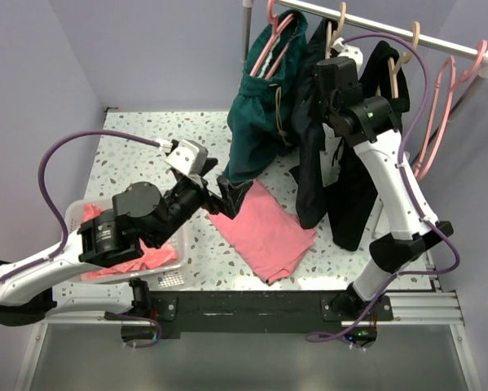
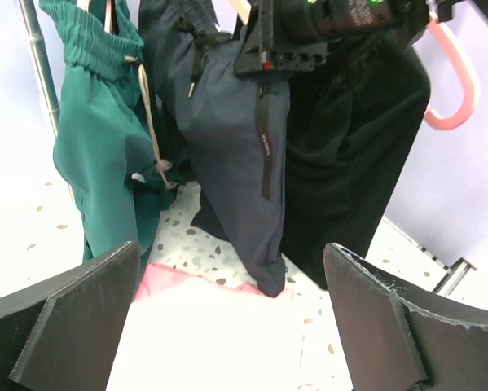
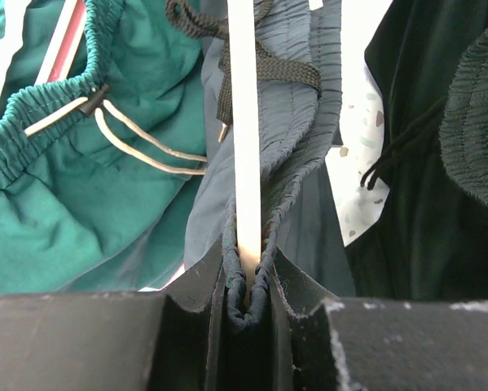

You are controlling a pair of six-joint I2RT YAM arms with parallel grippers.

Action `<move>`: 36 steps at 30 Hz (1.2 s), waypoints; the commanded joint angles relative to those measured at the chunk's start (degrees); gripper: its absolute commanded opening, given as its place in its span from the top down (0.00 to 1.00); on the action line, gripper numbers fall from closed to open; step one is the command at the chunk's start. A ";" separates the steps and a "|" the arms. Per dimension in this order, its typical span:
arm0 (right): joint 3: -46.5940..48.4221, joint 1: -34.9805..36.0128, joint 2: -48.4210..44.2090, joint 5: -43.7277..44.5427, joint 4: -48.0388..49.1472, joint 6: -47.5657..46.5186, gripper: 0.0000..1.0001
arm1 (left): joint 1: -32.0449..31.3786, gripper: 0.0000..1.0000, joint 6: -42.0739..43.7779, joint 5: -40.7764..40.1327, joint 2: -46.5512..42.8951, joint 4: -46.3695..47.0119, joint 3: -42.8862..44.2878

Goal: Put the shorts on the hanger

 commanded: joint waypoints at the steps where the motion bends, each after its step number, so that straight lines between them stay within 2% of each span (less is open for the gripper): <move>1: -3.44 -0.20 -4.96 -1.57 5.36 -0.73 1.00 | -0.04 0.00 -1.06 -1.46 -0.51 2.38 -0.84; 6: -6.62 -0.28 -6.82 -2.89 7.56 -1.61 1.00 | 0.22 0.00 -1.06 -1.81 -0.25 2.64 -1.54; 7: -6.97 -0.28 -6.99 -3.85 7.74 -1.78 0.94 | 0.31 0.00 -1.06 -1.90 -0.16 2.64 -1.63; 8: -7.32 -0.28 -7.52 -4.47 8.00 -1.96 0.86 | 0.40 0.00 -1.15 -2.08 0.02 2.56 -1.81; 9: -8.11 -0.28 -7.87 -5.00 8.61 -1.87 0.68 | 0.49 0.00 -1.41 -2.86 0.37 2.03 -1.72; 11: -8.64 -0.20 -9.09 -6.57 8.79 -1.44 0.48 | 1.10 0.00 -2.81 -3.92 1.24 0.80 -1.29; 12: -9.25 -0.28 -9.80 -7.19 8.88 -1.34 0.33 | 1.54 0.00 -3.34 -4.18 1.60 -0.68 -1.20; 13: -9.69 -0.20 -10.42 -7.63 8.97 -1.17 0.27 | 2.06 0.00 -3.87 -4.10 1.86 -1.39 -1.02; 14: -10.13 -0.28 -12.16 -7.90 8.97 -0.99 0.17 | 3.29 0.00 -5.00 -3.14 2.73 -2.18 -0.67; 16: -12.68 -0.28 -14.19 -8.52 9.32 -0.64 0.09 | 4.79 0.00 -5.89 -1.03 3.70 -4.29 -0.49; 17: -13.82 -0.28 -15.42 -8.95 9.50 -0.38 0.02 | 6.45 0.00 -6.94 1.59 4.84 -5.17 -0.40; 20: -19.88 -0.28 -21.30 -11.15 10.72 0.32 0.01 | 9.88 0.00 -8.87 6.69 7.65 -8.95 -0.93; 24: -31.28 -0.28 -30.35 -15.19 12.04 0.85 0.01 | 10.59 0.00 -10.81 7.76 10.04 -11.15 -3.30; 31: -48.18 -0.28 -48.88 -25.81 11.61 1.47 0.02 | 10.59 0.00 -13.62 7.77 7.41 -6.68 -12.51; 36: -59.87 -0.28 -57.69 -32.68 11.78 2.17 0.02 | 10.59 0.00 -14.33 6.19 4.33 -3.69 -17.10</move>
